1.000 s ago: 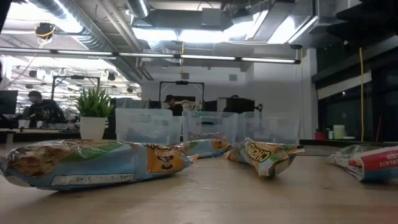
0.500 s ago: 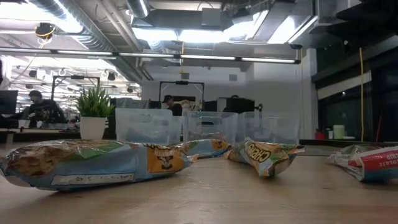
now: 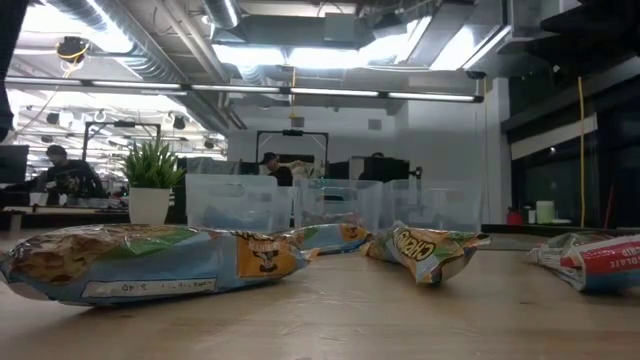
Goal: Pick and place Granola Bars by type
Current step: Put the red granola bar into the middle transparent bin
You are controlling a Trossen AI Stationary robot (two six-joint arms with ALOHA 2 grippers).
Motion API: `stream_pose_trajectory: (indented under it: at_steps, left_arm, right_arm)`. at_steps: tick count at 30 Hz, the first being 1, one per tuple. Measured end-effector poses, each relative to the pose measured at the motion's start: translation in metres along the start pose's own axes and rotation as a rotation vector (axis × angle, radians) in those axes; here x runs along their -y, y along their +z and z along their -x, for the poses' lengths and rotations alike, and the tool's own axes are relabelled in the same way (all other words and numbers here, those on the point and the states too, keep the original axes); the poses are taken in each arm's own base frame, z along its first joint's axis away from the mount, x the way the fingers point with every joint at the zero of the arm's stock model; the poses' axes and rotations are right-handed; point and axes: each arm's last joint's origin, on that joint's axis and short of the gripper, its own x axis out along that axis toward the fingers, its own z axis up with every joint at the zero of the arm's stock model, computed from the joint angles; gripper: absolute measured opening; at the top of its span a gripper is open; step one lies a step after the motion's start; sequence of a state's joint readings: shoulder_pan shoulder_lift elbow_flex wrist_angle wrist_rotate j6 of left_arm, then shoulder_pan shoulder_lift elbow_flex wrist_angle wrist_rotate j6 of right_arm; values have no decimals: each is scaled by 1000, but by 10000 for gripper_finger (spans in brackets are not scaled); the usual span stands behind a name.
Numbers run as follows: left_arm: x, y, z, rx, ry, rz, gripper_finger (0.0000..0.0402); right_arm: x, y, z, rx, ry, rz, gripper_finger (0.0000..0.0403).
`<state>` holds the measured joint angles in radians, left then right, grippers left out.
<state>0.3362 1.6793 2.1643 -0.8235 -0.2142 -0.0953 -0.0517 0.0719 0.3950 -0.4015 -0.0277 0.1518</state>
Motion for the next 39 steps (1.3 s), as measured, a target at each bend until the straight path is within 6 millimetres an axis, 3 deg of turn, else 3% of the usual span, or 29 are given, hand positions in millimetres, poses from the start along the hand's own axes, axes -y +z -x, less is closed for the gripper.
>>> stream_pose_trajectory:
  at_steps: [5,11,20,24,28,39]
  left_arm:
    - [-31,-5,-30,-39,-7,67,54]
    - [-40,-19,-59,-121,1,91,54]
    - [-35,-87,-151,-440,25,106,54]
    - [-33,-119,-179,-583,41,107,54]
    - [-27,-135,-191,-652,24,97,54]
    - [-25,-147,-196,-724,20,77,65]
  right_arm:
    - [1,0,0,5,-30,1,174]
    - [1,0,0,6,-33,-1,174]
    - [1,1,0,11,-33,-1,174]
    - [1,2,0,22,-31,0,174]
    - [1,2,0,22,-31,1,174]
    - [1,2,0,22,-31,3,174]
